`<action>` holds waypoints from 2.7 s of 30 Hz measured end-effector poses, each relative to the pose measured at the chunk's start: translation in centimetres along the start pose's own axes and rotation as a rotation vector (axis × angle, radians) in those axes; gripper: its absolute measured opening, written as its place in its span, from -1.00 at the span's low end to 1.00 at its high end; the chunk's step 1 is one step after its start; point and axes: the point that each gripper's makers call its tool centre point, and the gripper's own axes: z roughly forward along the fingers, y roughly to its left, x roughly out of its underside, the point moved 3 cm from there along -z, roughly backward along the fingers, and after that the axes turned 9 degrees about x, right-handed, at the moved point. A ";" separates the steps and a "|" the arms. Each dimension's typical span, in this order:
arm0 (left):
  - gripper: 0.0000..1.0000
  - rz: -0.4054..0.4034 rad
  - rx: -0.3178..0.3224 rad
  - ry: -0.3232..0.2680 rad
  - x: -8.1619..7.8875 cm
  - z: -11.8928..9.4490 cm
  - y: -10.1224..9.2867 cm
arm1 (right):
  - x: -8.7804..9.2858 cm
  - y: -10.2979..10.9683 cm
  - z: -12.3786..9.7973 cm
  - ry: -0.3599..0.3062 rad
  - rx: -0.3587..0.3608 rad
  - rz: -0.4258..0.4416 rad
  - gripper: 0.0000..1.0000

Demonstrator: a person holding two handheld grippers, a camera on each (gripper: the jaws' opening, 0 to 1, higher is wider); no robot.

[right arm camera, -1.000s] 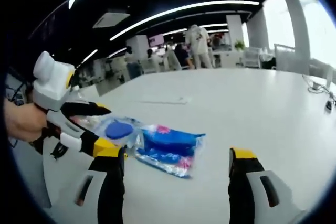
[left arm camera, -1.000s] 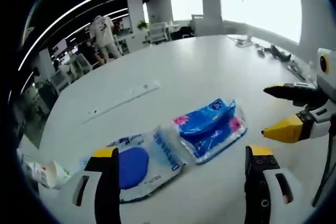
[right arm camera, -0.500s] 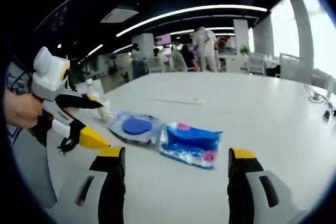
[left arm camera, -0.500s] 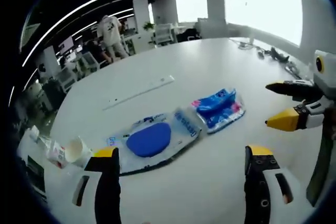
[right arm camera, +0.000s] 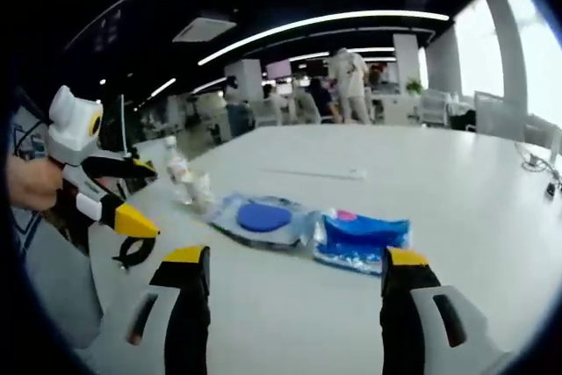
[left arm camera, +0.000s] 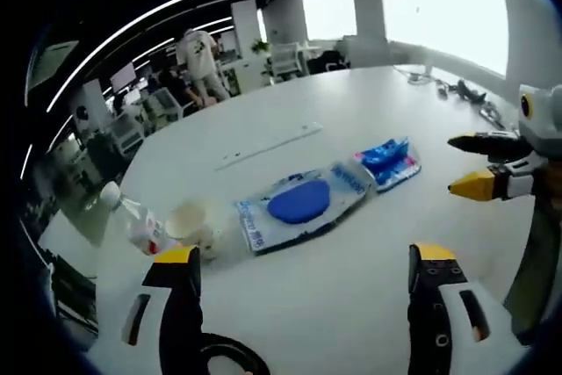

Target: Arrange the tabletop items into an orderly group along one side of the table until the central work area is clear of visible clutter.

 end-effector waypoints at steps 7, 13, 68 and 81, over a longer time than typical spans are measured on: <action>0.94 -0.042 -0.014 -0.009 1.8 -1.8 2.0 | 0.3 1.1 -0.4 0.024 0.007 -0.014 0.55; 0.92 -0.083 -0.019 -0.028 3.3 -3.4 3.7 | 0.6 2.6 -1.4 0.047 0.019 -0.039 0.53; 0.64 -0.165 0.041 0.111 16.2 -5.5 15.7 | 5.3 26.1 7.5 0.230 -0.129 -0.083 0.21; 0.42 -0.161 0.045 0.152 17.5 -4.4 14.8 | 7.9 29.3 9.1 0.307 -0.184 -0.122 0.03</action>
